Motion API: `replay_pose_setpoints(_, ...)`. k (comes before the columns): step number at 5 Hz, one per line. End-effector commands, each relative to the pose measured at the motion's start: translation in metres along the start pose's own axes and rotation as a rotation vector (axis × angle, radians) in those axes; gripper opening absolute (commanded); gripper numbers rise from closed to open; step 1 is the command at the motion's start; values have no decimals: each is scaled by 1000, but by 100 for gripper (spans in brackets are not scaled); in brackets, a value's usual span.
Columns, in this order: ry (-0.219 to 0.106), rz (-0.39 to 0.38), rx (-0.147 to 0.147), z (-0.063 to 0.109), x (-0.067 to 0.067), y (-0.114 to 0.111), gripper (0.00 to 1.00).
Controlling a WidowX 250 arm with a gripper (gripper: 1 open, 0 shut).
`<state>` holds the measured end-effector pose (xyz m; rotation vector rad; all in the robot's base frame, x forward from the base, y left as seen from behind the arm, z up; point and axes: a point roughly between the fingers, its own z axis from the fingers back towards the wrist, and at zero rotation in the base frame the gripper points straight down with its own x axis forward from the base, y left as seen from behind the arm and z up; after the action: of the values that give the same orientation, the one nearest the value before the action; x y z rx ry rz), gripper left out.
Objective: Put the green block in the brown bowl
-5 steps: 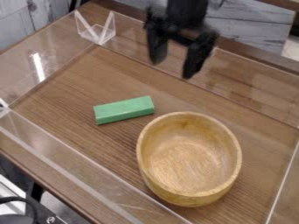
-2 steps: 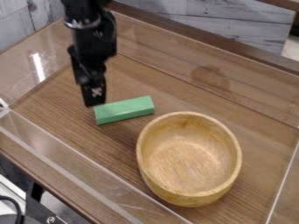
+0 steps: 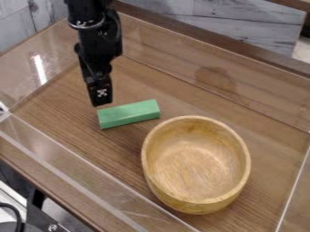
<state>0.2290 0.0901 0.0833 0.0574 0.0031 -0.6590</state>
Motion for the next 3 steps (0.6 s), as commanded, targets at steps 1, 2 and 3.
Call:
replay_pose_setpoints(1, -32, -48, 40, 0, 12, 6, 100)
replay_pose_setpoints(2, -40, -67, 43, -10, 17, 7, 100)
replay_pose_setpoints(3, -46, -73, 46, -19, 21, 8, 100)
